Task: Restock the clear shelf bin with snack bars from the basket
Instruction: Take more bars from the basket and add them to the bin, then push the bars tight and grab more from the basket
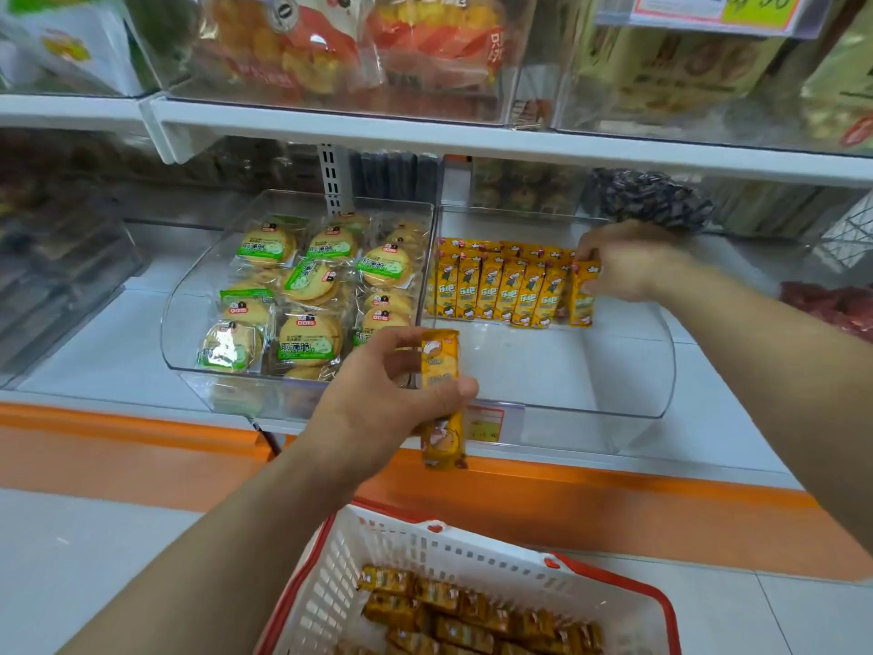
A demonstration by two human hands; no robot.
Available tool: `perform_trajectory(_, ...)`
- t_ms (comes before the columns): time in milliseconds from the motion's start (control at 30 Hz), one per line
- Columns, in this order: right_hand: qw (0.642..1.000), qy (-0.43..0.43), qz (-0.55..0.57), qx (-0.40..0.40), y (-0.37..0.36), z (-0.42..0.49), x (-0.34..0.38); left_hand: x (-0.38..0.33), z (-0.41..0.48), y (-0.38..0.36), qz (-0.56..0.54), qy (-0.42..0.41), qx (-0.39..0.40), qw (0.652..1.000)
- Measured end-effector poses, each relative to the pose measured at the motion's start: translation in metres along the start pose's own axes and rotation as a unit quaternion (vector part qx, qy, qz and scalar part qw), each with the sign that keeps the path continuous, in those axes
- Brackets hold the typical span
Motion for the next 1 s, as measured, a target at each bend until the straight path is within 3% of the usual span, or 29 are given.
perform_trajectory(333, 0.997, -0.028, -0.069, 0.030, -0.020, 0.017, -0.002, 0.002, 0.010, 0.003, -0.011, 0.000, -0.059, 0.998)
perform_trajectory(500, 0.996, -0.020, -0.072, -0.045, 0.009, 0.000, 0.007, 0.000, 0.002, -0.006, -0.041, 0.013, -0.030, 0.999)
perform_trajectory(567, 0.996, -0.038, 0.017, -0.083, 0.027, -0.020, 0.016, 0.002, 0.000, -0.009, -0.023, 0.019, -0.019, 0.999)
perform_trajectory(633, 0.974, -0.067, 0.196, -0.091, 0.041, -0.049, 0.034, 0.004, -0.003, -0.013, -0.005, 0.027, -0.002, 1.000)
perform_trajectory(767, 0.846, -0.089, 0.526, 0.011, 0.056, -0.112, 0.090, 0.008, -0.015, -0.025, -0.007, 0.035, 0.066, 0.997)
perform_trajectory(833, 0.809, -0.108, 0.576, 0.050, 0.055, -0.135, 0.109, 0.008, -0.022, -0.030, -0.004, 0.031, 0.089, 0.996)
perform_trajectory(1000, 0.800, -0.099, 0.587, 0.070, 0.058, -0.156, 0.122, 0.004, -0.033, -0.038, -0.002, 0.011, 0.101, 0.995)
Point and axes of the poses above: each hand's wrist, its own z-axis towards the middle knuckle, its own y-axis out of the back of the hand, x = y × z, the point moved 6 cm from there along z, towards the middle knuckle, and after that the axes turned 15 degrees about -x, right-handed, at the moved point
